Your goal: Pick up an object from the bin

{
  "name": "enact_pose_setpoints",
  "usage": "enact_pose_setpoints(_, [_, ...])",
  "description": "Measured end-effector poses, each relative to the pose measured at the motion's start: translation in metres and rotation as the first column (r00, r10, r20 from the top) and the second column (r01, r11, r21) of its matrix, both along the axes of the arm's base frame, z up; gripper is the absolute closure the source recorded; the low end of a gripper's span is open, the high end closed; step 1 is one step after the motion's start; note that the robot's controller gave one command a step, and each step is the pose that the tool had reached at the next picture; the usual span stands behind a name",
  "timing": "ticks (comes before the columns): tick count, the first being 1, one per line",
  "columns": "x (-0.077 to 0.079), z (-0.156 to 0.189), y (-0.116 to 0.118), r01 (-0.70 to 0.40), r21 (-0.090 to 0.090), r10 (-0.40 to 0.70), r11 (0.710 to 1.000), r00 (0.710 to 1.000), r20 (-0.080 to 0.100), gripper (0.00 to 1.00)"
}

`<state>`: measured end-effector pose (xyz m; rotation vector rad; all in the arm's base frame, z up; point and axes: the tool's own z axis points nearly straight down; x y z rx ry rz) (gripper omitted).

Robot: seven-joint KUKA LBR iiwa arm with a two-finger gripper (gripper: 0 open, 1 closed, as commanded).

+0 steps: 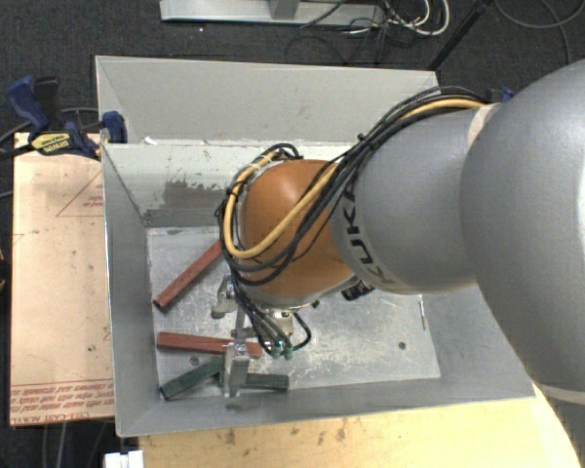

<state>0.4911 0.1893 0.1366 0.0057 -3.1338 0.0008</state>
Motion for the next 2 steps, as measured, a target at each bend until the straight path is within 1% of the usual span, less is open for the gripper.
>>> enact_pose_setpoints(1, [0.002,0.004,-0.001,0.004,0.002,-0.004,1.000,1.000,0.007,0.00])
enact_pose_setpoints(2, [0.024,0.000,0.027,-0.012,0.002,0.012,1.000,1.000,0.010,0.00])
